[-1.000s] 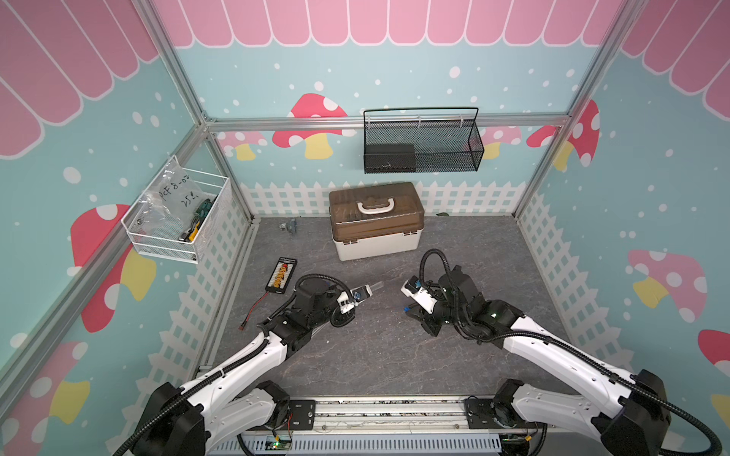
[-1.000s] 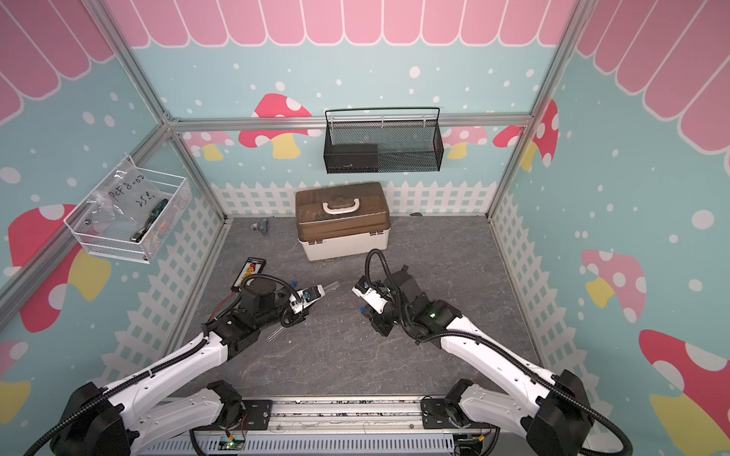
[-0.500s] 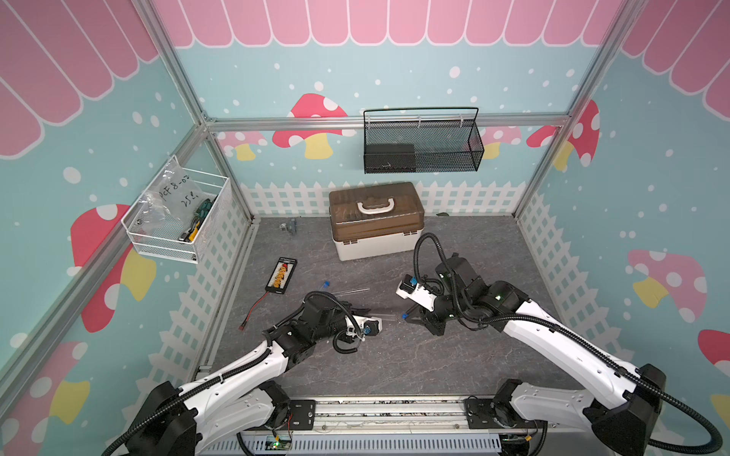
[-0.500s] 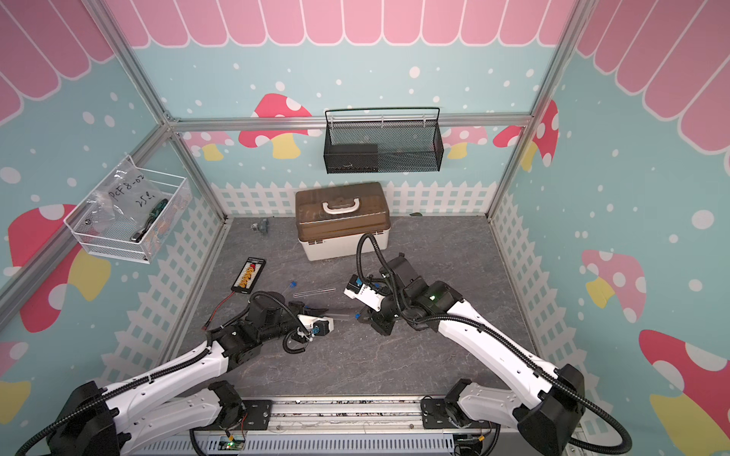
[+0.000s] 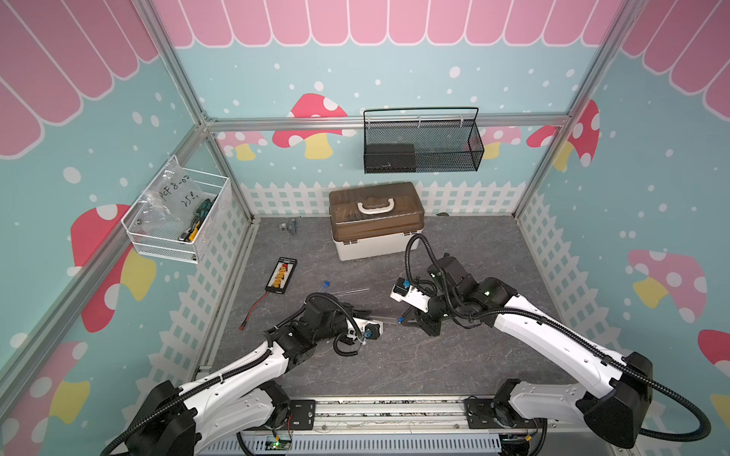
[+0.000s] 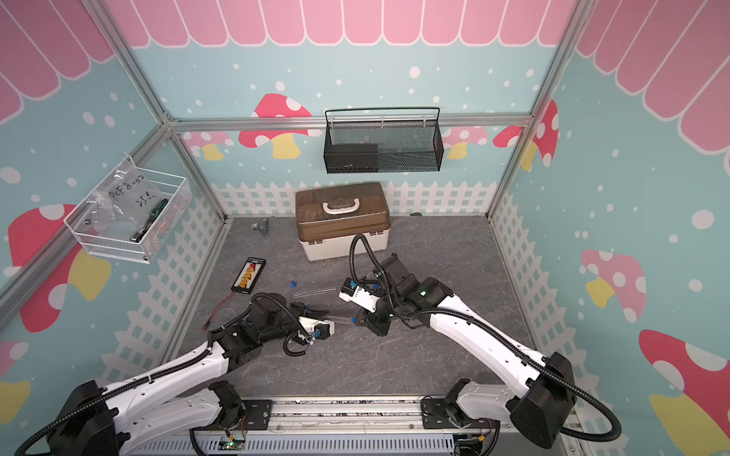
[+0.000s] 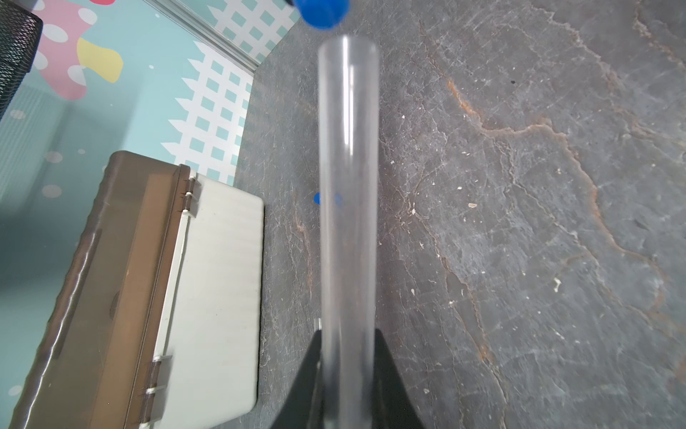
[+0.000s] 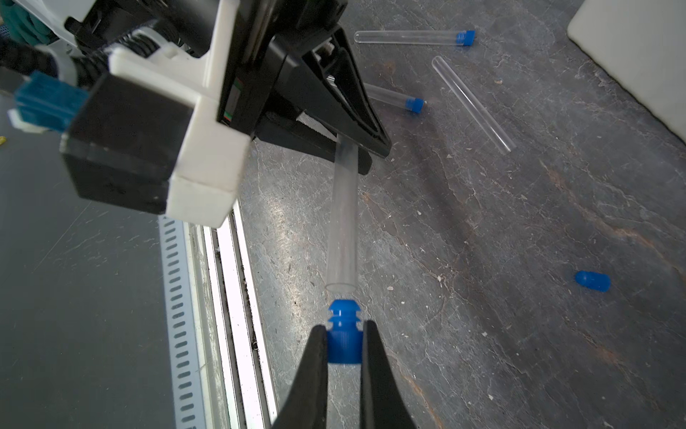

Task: Insert stoppers into test tubes
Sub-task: Insert the stopper into the test tube.

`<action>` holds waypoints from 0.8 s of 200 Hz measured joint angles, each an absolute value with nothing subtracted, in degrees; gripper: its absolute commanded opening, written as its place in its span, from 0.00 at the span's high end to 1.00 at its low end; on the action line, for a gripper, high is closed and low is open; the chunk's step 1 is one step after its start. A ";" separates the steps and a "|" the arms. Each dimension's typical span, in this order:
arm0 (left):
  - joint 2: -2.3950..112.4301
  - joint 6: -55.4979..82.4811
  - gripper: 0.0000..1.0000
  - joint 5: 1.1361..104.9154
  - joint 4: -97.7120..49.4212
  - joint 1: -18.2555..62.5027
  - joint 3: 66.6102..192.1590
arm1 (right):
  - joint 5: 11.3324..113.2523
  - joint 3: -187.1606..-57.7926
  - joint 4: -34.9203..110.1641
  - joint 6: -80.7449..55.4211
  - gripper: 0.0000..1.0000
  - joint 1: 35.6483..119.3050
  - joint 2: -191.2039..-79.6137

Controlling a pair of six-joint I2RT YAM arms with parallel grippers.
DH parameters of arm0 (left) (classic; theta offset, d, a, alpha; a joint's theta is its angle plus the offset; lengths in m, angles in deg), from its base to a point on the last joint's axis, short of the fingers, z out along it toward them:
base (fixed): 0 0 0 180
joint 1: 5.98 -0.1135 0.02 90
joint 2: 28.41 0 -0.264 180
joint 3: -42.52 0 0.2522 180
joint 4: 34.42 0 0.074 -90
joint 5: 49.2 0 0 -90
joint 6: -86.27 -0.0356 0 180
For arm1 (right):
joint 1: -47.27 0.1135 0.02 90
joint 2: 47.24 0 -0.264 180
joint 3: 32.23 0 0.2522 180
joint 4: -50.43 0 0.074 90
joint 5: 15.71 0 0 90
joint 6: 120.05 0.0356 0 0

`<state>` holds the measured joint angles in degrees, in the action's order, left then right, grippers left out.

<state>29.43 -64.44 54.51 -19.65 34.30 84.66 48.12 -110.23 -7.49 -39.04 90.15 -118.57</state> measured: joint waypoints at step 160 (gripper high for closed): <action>29.02 -63.50 1.00 54.99 -19.23 34.21 83.90 | 47.66 -110.26 -6.66 -38.98 0.90 90.87 -120.89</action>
